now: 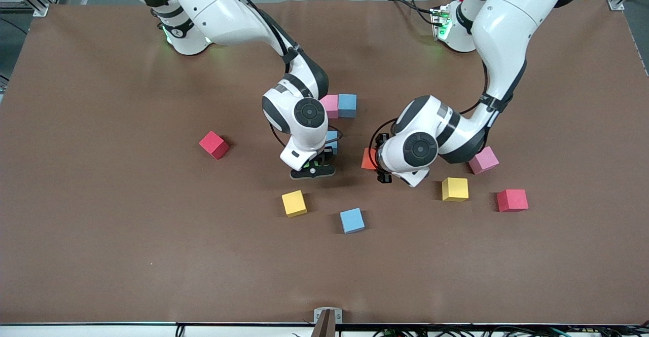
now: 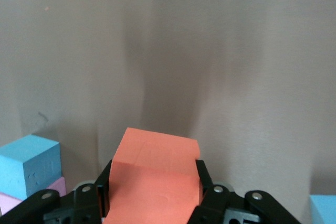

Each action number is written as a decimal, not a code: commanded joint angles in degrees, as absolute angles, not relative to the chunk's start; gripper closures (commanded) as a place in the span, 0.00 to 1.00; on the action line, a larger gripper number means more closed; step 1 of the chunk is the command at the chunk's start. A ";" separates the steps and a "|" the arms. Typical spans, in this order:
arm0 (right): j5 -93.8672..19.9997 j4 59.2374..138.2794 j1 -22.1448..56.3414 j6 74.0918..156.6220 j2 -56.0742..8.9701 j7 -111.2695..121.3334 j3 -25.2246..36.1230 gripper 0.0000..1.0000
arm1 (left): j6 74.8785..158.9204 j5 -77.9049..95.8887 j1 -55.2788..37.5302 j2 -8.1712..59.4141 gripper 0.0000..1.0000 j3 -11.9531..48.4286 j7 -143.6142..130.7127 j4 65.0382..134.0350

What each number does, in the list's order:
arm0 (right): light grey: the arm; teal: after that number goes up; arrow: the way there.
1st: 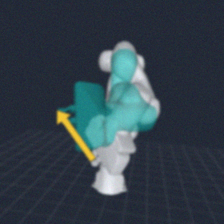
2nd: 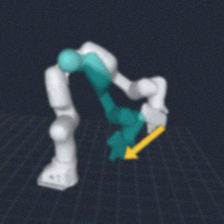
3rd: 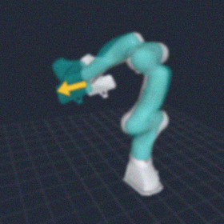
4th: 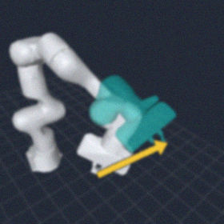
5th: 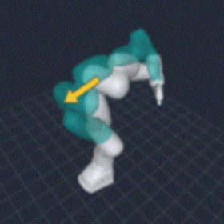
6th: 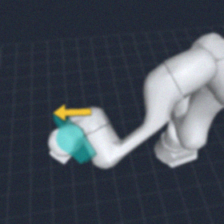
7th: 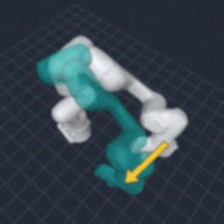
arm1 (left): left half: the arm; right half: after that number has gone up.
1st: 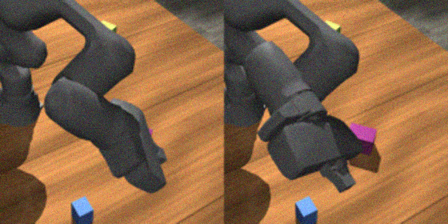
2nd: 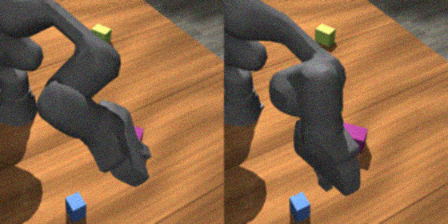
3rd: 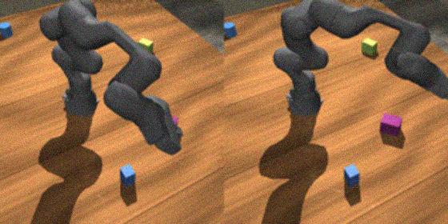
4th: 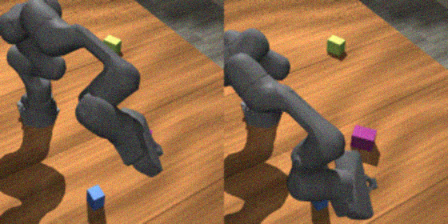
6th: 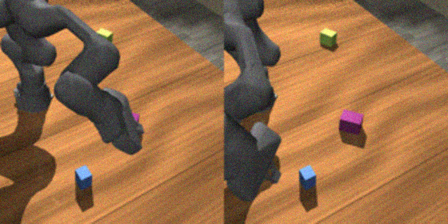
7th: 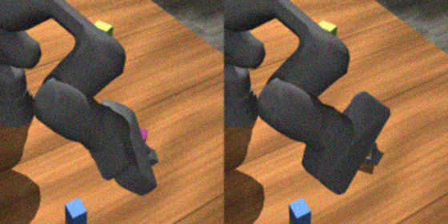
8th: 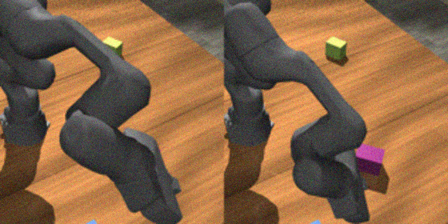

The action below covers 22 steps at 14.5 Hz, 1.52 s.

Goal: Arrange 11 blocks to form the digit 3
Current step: 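Lift the orange cube with the left gripper while the right gripper holds green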

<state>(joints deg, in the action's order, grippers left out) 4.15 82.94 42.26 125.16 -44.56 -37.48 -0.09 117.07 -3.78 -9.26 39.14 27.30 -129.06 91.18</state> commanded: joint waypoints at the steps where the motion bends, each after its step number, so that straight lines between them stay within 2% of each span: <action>1: 5.80 82.00 42.98 124.72 -45.18 -39.20 0.35 1.00 | 117.86 -3.78 -9.75 37.01 0.85 27.25 -133.58 94.30; 9: 5.89 82.00 42.98 124.80 -45.35 -39.55 0.35 1.00 | 124.28 -3.78 -12.57 37.27 0.84 27.16 -141.31 97.47; 11: 5.71 82.00 42.89 124.80 -45.35 -39.55 0.35 0.95 | 124.54 -3.78 -13.44 37.27 0.84 27.16 -142.64 97.73; 12: 5.71 81.91 42.72 124.80 -45.35 -39.55 0.35 0.74 | 124.54 -3.78 -13.97 37.53 0.84 27.07 -142.91 97.82; 13: 5.63 81.91 42.80 124.80 -45.35 -39.64 0.35 0.01 | 125.32 -3.87 -14.24 37.62 0.84 27.07 -143.00 97.91; 15: 5.63 81.74 42.71 124.89 -45.35 -40.43 0.26 0.00 | 128.13 -4.22 -14.85 37.62 0.84 27.07 -143.87 98.44; 22: 5.71 81.56 41.40 124.63 -44.65 -39.64 0.26 0.00 | 129.29 -7.12 -16.44 38.67 0.84 27.07 -147.30 98.61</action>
<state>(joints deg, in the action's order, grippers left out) 4.58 82.20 42.20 125.19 -44.85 -38.99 0.43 128.27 -5.80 -16.16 39.13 27.36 -146.00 97.83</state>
